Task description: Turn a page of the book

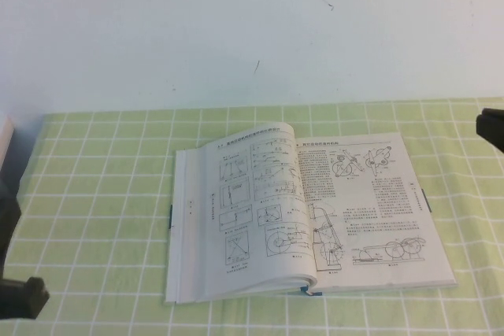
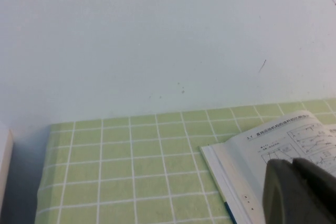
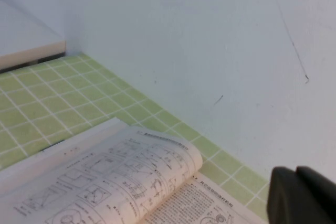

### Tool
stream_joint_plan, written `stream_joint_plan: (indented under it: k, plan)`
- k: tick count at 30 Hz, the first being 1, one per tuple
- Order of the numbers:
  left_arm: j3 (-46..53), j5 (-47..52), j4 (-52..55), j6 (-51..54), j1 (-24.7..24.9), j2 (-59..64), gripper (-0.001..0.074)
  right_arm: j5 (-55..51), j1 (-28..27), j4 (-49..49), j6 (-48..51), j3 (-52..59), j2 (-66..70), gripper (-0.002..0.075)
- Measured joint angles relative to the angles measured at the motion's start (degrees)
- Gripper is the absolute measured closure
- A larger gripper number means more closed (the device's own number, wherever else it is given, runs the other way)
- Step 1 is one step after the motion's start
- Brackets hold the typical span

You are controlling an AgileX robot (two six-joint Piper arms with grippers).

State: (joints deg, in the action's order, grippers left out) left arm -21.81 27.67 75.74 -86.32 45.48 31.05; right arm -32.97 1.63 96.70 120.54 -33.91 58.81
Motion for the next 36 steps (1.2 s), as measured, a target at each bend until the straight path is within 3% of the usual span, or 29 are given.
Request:
stream_joint_plan:
  k: [10,36]
  plan:
    - [7.6,0.0,-1.4,-0.4,0.0,-7.1,0.0739,0.6,0.0,0.3,0.0,5.3,-8.6,0.0728]
    - [8.3,0.0,-1.4,-0.9,0.0,-7.1,0.0739,0.6,0.0,0.4,0.0,8.2,-11.8,0.0728]
